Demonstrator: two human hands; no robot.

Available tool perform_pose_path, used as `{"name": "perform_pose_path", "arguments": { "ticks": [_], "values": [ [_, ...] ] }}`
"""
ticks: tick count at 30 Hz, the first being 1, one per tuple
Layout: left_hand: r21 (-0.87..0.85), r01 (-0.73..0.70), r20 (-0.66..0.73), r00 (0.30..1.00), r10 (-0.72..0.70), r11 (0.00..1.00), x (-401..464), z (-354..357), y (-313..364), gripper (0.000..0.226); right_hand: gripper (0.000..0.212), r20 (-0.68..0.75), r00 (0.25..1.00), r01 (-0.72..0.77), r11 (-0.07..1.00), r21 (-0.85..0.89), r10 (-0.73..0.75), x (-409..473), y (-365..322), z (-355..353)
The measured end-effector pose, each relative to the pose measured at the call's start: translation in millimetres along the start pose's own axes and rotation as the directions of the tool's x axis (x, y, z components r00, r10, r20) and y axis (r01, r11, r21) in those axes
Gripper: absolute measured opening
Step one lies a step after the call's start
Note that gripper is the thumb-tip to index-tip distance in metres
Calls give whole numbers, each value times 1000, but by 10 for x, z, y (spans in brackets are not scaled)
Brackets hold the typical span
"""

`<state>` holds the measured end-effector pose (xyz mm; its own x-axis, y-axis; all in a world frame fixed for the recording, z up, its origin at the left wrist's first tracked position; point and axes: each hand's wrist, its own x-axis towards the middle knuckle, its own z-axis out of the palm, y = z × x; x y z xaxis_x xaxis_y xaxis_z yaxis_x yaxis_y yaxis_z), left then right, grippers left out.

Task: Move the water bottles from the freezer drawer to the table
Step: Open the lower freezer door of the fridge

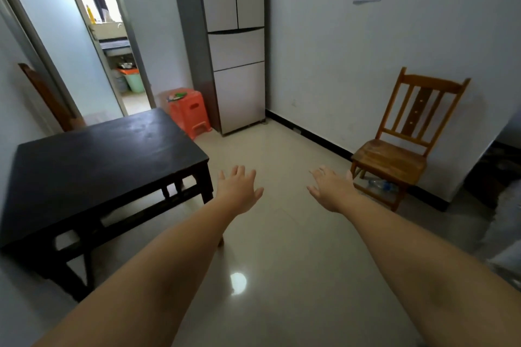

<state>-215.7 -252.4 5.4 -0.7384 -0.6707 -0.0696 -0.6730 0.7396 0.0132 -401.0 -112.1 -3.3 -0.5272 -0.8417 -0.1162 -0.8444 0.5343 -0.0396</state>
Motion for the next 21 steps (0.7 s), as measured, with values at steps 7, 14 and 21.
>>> {"name": "perform_pose_path", "arguments": {
  "ticks": [7, 14, 21],
  "values": [
    [-13, -64, -78, 995, 63, 998, 1634, -415, -323, 61, 57, -26, 998, -54, 994, 95, 56, 1539, 96, -405],
    [-32, -51, -56, 997, 49, 998, 3002, -376, -348, 61, 57, -9, 998, -56, 995, 84, 57, 2783, 431, -506],
    [-63, 27, -89, 995, -32, 998, 4736, -465, -277, 62, 56, -21, 999, -47, 997, 68, 49, 4505, 1090, -738]
  ]
}}
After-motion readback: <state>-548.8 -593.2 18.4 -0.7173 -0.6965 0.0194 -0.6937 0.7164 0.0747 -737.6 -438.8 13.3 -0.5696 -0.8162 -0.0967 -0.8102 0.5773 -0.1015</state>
